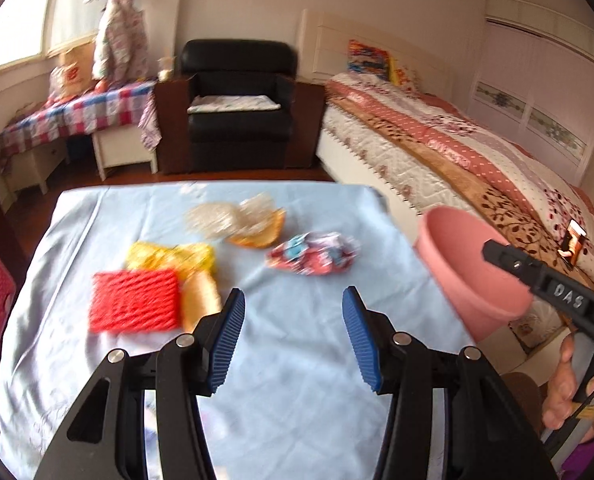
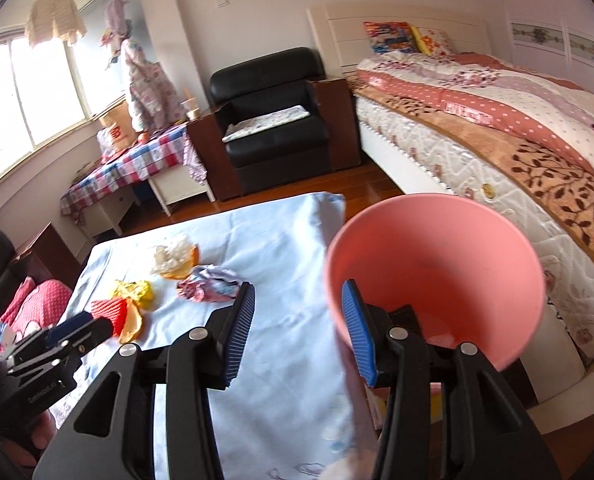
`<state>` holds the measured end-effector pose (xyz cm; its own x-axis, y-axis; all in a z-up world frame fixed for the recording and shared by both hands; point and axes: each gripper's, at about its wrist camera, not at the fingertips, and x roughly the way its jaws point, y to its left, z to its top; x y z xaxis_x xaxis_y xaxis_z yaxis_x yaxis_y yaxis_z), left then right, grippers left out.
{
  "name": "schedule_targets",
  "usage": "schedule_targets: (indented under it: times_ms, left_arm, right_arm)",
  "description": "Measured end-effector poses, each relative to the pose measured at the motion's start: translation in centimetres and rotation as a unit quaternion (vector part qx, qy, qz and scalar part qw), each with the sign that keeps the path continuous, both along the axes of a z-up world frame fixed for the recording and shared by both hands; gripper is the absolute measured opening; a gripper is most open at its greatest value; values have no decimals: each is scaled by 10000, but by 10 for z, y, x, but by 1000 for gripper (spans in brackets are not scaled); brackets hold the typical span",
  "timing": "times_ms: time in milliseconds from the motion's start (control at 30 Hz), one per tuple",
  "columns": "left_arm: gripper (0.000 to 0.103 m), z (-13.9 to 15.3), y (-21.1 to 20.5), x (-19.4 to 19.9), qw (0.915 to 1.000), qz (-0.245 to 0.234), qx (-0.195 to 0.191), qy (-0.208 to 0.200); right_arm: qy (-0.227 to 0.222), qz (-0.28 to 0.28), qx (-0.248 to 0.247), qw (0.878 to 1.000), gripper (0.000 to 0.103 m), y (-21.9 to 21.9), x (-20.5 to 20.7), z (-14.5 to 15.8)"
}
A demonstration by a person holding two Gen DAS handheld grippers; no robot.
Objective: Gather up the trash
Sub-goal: 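Move both open tools back over the trash on the table, then grasp the pink-and-blue crumpled wrapper with the right tool while the left tool grasps the orange peel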
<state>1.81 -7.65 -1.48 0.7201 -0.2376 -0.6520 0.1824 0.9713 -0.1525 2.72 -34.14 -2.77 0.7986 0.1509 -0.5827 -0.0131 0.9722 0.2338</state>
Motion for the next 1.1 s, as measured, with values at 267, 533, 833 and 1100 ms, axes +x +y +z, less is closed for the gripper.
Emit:
schedule_targets:
  times_ms: [267,533,833,1100]
  left_arm:
    - [48,-37,47,9,9936,711,-513,714]
    - [34,-63,63,36,9785,1311,-962,1267]
    - [5,-74,70,54,9729,1498,-1047,1418]
    - [3,-68,75,50,9774,1394,-970,1257]
  right_arm:
    - [149,320,-27,9994,46,26,18,-7]
    - [241,562,-147,9980,46,42,34,-13]
    - [352,1023,-31,9941,46,64,57,-23]
    - [367,1324,-193,9903,46,85,91,-24]
